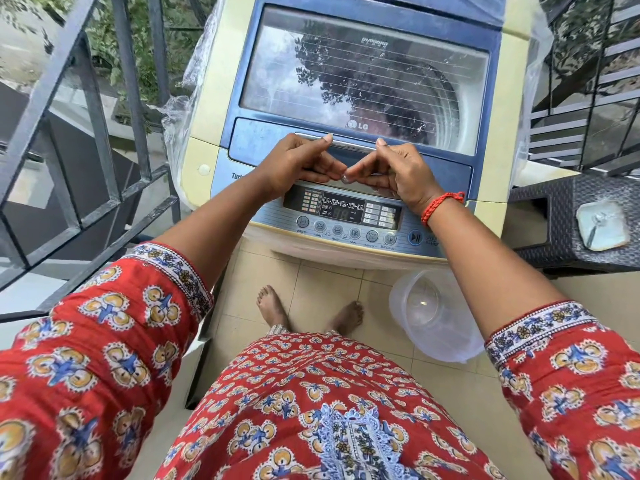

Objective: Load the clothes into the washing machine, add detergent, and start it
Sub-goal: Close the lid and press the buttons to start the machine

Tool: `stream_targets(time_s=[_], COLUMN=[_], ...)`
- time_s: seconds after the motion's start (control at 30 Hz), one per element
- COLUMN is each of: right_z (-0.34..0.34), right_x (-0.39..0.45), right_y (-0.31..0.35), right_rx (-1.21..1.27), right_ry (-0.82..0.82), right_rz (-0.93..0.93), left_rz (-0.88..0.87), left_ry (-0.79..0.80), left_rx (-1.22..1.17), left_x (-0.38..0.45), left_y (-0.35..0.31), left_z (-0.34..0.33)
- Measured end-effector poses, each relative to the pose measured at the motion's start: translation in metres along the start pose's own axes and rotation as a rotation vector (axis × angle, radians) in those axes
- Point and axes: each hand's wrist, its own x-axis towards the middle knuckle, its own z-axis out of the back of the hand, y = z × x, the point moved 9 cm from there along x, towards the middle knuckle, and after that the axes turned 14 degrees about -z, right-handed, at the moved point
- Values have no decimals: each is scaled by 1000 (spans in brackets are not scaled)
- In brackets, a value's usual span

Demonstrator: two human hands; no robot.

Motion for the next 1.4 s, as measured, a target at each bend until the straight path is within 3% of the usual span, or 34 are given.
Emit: stream_targets(time_s=[1.4], right_z=[-1], right_x=[2], right_y=[0], right_rx=[27], right_ry=[-5], right_rz=[-23], left_rz=[10], left_ry=[-12], left_rx=[7], left_x=[0], left_y=[1], left_z=[0])
